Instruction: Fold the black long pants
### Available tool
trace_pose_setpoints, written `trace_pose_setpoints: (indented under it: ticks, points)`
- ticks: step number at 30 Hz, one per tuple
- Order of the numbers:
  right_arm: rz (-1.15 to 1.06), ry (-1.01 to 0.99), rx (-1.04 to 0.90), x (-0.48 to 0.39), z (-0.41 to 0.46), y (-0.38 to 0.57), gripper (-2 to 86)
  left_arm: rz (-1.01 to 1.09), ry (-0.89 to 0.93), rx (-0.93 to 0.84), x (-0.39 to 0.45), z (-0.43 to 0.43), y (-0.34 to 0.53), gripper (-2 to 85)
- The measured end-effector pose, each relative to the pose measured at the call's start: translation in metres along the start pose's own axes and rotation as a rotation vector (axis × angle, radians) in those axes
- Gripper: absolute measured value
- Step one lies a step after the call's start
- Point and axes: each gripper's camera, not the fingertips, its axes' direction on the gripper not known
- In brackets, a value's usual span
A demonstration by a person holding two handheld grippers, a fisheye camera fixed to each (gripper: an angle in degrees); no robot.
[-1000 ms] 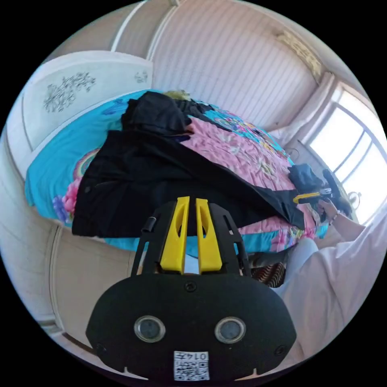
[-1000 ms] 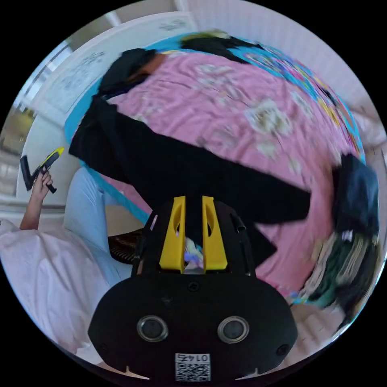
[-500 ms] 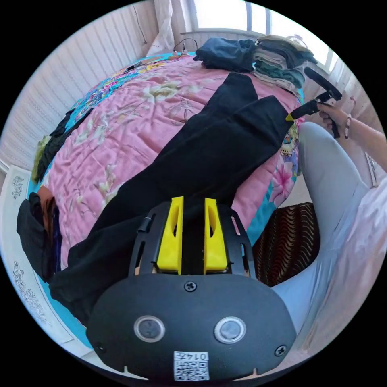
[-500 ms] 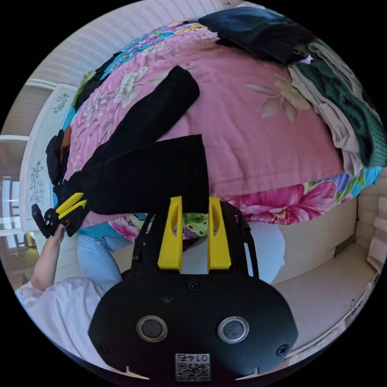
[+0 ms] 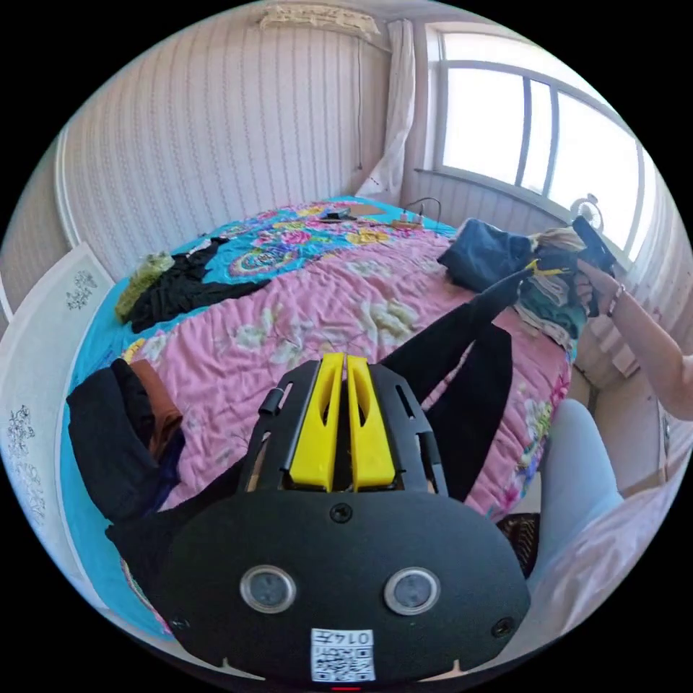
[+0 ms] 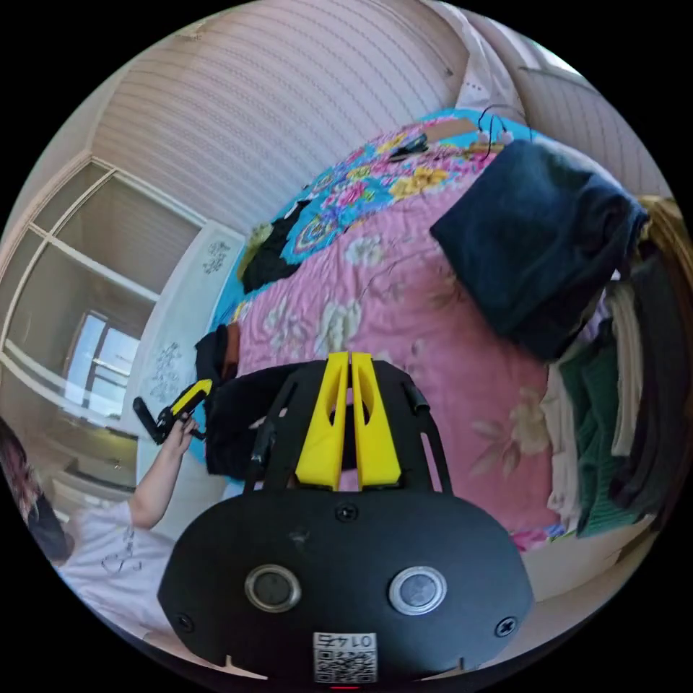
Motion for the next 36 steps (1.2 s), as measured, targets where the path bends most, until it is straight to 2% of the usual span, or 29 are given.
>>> trace_pose_setpoints:
  ticks: [1, 3, 5, 9, 12, 14, 16, 19, 22, 26, 31, 36]
  points:
    - [0.024, 0.069, 0.014, 0.010, 0.006, -0.012, 2.7, 0.003, -0.068, -0.040, -0.001, 0.016, -0.013, 1.7]
    - [0.046, 0.109, -0.034, 0.028, 0.023, -0.018, 4.6, -0.035, -0.059, -0.163, -0.004, 0.041, -0.022, 4.0]
    - [0.002, 0.140, -0.133, 0.050, 0.047, -0.005, 7.5, -0.049, 0.143, -0.205, 0.007, 0.048, -0.017, 5.8]
    - [-0.008, 0.258, -0.234, 0.093, 0.077, 0.037, 13.0, 0.095, 0.284, -0.231, 0.063, 0.048, 0.023, 7.9]
    - [-0.011, 0.178, -0.320, 0.123, 0.098, 0.066, 10.5, 0.182, 0.276, -0.318, 0.109, 0.067, 0.060, 8.7]
    - [-0.002, 0.103, -0.277, 0.138, 0.095, 0.077, 4.8, 0.190, 0.192, -0.443, 0.132, 0.097, 0.079, 8.2]
    - [0.015, 0.041, -0.251, 0.149, 0.086, 0.080, 2.5, 0.174, 0.165, -0.389, 0.137, 0.098, 0.080, 7.1]
    - [0.021, -0.054, -0.267, 0.161, 0.064, 0.079, 1.5, 0.158, 0.208, -0.410, 0.137, 0.097, 0.065, 0.9]
    - [-0.004, -0.125, -0.250, 0.162, 0.029, 0.084, 1.3, 0.142, 0.244, -0.410, 0.132, 0.085, 0.046, -0.2]
    - [0.048, -0.052, -0.202, 0.190, 0.010, 0.109, 2.4, 0.182, 0.345, -0.379, 0.132, 0.075, 0.045, -0.5]
    - [0.206, 0.023, -0.143, 0.237, 0.016, 0.147, 7.4, 0.066, 0.361, -0.418, 0.126, 0.092, 0.054, -0.4]
    - [0.267, 0.036, -0.166, 0.259, 0.035, 0.167, 12.1, 0.095, 0.299, -0.414, 0.132, 0.101, 0.056, 1.7]
